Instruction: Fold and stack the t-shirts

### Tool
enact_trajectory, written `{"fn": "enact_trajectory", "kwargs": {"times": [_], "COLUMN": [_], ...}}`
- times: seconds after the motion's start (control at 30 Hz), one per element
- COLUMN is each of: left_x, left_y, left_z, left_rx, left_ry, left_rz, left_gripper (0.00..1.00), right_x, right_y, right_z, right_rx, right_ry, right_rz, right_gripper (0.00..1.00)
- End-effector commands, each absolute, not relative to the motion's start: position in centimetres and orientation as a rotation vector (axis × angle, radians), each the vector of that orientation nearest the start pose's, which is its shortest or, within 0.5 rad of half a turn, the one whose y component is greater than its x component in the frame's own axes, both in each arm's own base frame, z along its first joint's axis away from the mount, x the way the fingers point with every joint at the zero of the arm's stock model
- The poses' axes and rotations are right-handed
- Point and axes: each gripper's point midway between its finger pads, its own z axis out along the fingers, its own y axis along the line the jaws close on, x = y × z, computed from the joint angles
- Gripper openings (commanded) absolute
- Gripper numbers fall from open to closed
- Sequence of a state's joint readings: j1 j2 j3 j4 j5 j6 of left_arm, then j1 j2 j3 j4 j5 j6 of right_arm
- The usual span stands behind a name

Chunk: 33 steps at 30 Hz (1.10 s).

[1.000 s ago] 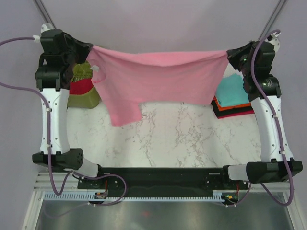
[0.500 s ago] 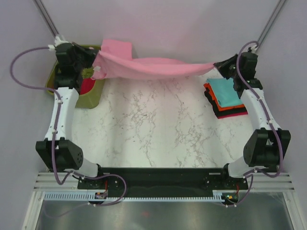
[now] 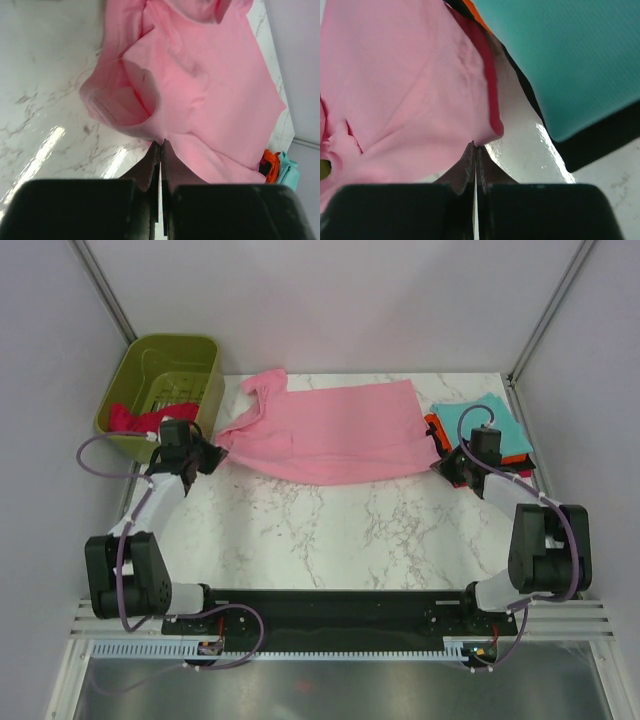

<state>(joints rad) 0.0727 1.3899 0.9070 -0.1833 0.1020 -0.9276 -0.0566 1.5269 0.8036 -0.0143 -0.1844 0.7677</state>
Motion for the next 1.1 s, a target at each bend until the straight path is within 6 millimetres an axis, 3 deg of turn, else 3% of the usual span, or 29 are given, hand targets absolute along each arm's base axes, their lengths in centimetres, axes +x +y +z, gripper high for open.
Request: {"fn": "enact_trajectory", "kwargs": {"times": [0.0,0.03,0.1,0.13,0.17,0.2,0.23,0.3,0.33,0.4,0.47,0.53,0.57,0.6,0.67,0.7,0.83,0.9,0.93,0.97,1.0,1.07], "left_x": [37.9,36.6,34.8,33.7,32.9,32.2,31.0,29.8,28.7,27.8,26.4,25.6,25.0,24.6,24.1,24.1,25.0,25.5,26.1,26.5,27.6,28.8], "left_y": [-1.2,-1.1,-0.8,-0.7,-0.7,-0.2,-0.3,-0.1,0.0,0.0,0.0,-0.1,-0.1,-0.1,-0.1,-0.2,-0.1,-0.1,-0.1,-0.6,-0.7,-1.2], "left_z": [14.9,13.3,13.0,12.1,11.9,12.3,11.2,11.6,10.7,11.2,10.5,10.7,10.5,10.5,11.1,11.4,14.4,14.7,15.7,15.3,16.0,16.1], "left_rx": [-1.002,-1.018,-1.036,-1.054,-1.064,-1.077,-1.098,-1.108,-1.126,-1.123,-1.136,-1.134,-1.145,-1.161,-1.163,-1.141,-1.036,-0.996,-0.973,-0.935,-0.909,-0.872], "left_ry": [1.970,1.999,2.003,2.030,2.038,2.011,2.033,1.996,2.013,1.981,1.994,1.981,1.995,1.995,1.990,1.994,1.976,2.007,1.999,2.040,2.024,2.029], "left_rz": [-0.515,-0.493,-0.457,-0.436,-0.428,-0.401,-0.386,-0.383,-0.367,-0.378,-0.367,-0.374,-0.366,-0.363,-0.363,-0.361,-0.358,-0.343,-0.351,-0.362,-0.382,-0.415], "left_gripper": [0.02,0.02,0.02,0.02,0.02,0.02,0.02,0.02,0.02,0.03,0.09,0.28,0.64,0.77,0.92,0.92,0.93,0.93,0.93,0.92,0.91,0.90], "right_x": [37.6,37.0,34.8,34.1,33.5,31.9,31.4,29.7,29.2,27.7,26.8,25.6,25.2,24.7,24.4,24.2,24.6,25.5,26.0,26.9,27.6,29.0], "right_y": [2.6,2.2,1.8,1.5,1.4,1.3,1.1,1.1,1.2,0.7,0.6,0.4,0.3,0.1,-0.3,-0.5,-0.3,0.0,0.7,0.8,1.4,2.1], "right_z": [8.3,9.1,7.8,8.7,8.8,7.5,8.7,7.9,9.0,8.2,9.0,9.2,9.3,9.9,11.2,12.0,14.4,15.7,15.3,16.4,15.6,16.2], "right_rx": [0.793,0.786,0.813,0.809,0.820,0.842,0.836,0.848,0.834,0.859,0.858,0.858,0.857,0.848,0.835,0.826,0.754,0.726,0.702,0.669,0.649,0.604], "right_ry": [2.135,2.106,2.122,2.088,2.075,2.107,2.064,2.078,2.045,2.063,2.037,2.031,2.024,2.000,1.964,1.940,1.920,1.906,1.945,1.920,1.967,1.983], "right_rz": [0.481,0.459,0.421,0.407,0.399,0.377,0.380,0.368,0.379,0.339,0.333,0.319,0.313,0.301,0.285,0.273,0.282,0.308,0.341,0.347,0.378,0.413], "right_gripper": [0.00,0.00,0.00,0.00,0.00,0.00,0.00,0.01,0.01,0.03,0.08,0.16,0.42,0.52,0.68,0.70,0.69,0.67,0.66,0.63,0.62,0.55]}}
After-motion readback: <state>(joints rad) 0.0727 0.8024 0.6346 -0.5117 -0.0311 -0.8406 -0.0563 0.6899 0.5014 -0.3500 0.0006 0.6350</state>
